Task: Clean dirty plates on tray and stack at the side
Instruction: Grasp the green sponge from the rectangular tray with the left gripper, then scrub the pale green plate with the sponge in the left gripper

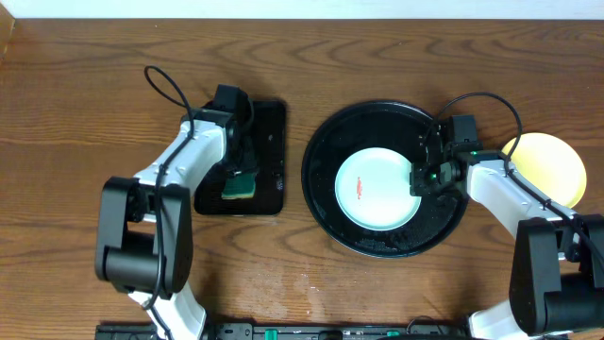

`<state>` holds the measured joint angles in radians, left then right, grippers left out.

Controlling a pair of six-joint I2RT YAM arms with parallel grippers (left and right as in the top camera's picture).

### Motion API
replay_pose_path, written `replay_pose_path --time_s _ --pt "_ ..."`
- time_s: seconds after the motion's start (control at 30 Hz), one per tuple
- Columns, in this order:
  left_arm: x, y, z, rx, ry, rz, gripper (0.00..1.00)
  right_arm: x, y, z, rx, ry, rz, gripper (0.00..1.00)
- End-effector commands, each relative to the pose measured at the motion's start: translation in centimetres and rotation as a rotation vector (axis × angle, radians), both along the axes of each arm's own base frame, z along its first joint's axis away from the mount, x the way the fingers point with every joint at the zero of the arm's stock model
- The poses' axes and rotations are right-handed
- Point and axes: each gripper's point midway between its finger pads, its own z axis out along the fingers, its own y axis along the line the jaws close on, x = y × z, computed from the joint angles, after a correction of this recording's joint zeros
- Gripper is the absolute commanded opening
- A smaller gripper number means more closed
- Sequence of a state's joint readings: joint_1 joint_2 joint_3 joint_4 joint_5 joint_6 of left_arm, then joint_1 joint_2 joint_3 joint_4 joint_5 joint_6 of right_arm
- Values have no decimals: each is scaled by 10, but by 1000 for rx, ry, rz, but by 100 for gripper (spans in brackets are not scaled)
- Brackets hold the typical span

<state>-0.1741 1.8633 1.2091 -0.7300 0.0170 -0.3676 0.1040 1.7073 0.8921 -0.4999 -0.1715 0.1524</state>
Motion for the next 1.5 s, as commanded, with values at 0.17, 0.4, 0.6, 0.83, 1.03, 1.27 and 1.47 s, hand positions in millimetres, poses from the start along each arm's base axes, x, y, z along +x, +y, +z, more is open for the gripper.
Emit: replay_pose_path --time_s 0.17,0.4,0.6,0.83,1.03,1.27,1.47 --pt "-20 -5 23 -40 27 -8 64 -10 -12 -14 -61 48 -34 1" --pt "-32 -8 -14 -42 36 -18 53 -10 -12 -14 -61 48 -34 1" --pt "-29 -9 -25 -48 -7 -25 8 -11 -11 -14 -56 50 -39 1" --pt "-15 -11 2 -50 -36 -33 7 -10 -11 -14 -54 48 -45 1" --pt "-6 -26 57 -73 -109 -78 7 -10 0 -12 -16 33 48 1" --pt "-6 -89 116 -199 -281 -233 7 -9 -1 -13 -13 37 20 1" --pt "-22 -164 113 -362 -261 -293 8 -8 0 -12 -7 35 -7 1"
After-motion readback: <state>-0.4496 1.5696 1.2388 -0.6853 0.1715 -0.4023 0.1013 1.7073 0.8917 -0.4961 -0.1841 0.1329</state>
